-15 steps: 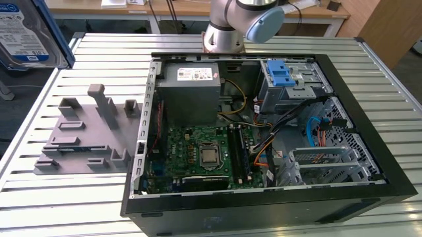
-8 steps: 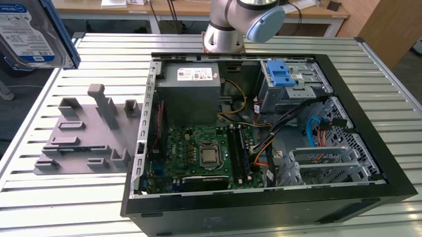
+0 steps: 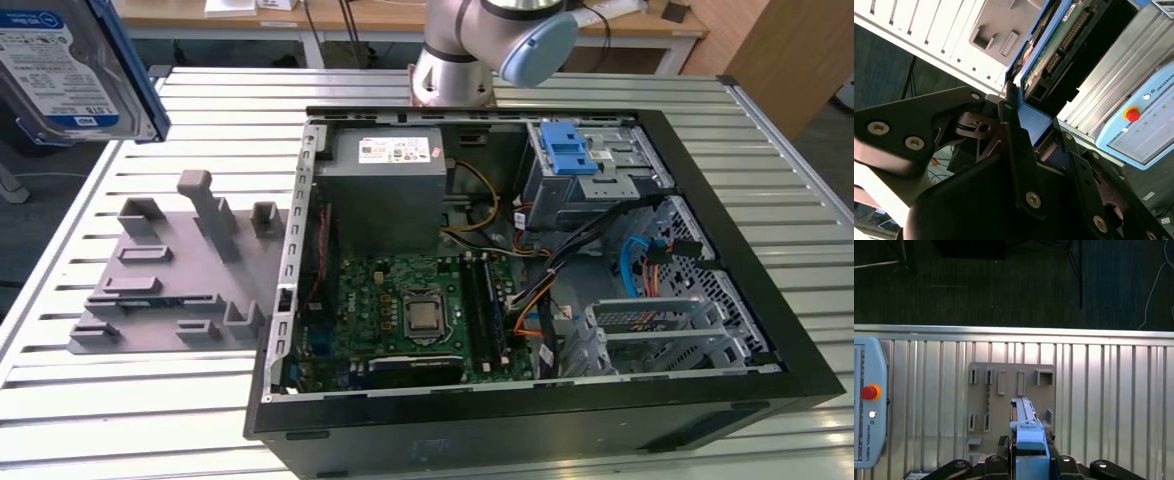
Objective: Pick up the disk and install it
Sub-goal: 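Pick up the disk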
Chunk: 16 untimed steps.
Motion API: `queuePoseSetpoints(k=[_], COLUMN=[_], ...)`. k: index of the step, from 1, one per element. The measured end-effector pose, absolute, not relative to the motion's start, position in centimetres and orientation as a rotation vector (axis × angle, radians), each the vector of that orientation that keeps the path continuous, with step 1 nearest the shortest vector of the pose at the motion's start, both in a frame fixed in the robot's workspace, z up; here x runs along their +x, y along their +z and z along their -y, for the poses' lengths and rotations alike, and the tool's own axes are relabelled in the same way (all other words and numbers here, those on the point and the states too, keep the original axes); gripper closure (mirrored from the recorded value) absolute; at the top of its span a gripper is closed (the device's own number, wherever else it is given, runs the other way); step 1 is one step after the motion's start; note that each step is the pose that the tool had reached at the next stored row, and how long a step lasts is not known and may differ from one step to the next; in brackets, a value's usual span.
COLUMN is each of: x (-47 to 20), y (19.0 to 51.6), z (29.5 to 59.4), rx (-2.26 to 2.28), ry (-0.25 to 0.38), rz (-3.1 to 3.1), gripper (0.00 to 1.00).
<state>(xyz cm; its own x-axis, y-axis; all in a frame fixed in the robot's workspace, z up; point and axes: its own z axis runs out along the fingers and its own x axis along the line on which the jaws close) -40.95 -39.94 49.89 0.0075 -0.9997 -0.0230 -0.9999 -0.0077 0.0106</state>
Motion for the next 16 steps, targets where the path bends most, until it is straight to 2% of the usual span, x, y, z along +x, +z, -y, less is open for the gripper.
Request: queuePoseSetpoints(k=[16], x=[-39.6], y=[49.9], z=[40.6], rx=[-2.223], ry=[0.038], rz=[-2.206], gripper=[0.64])
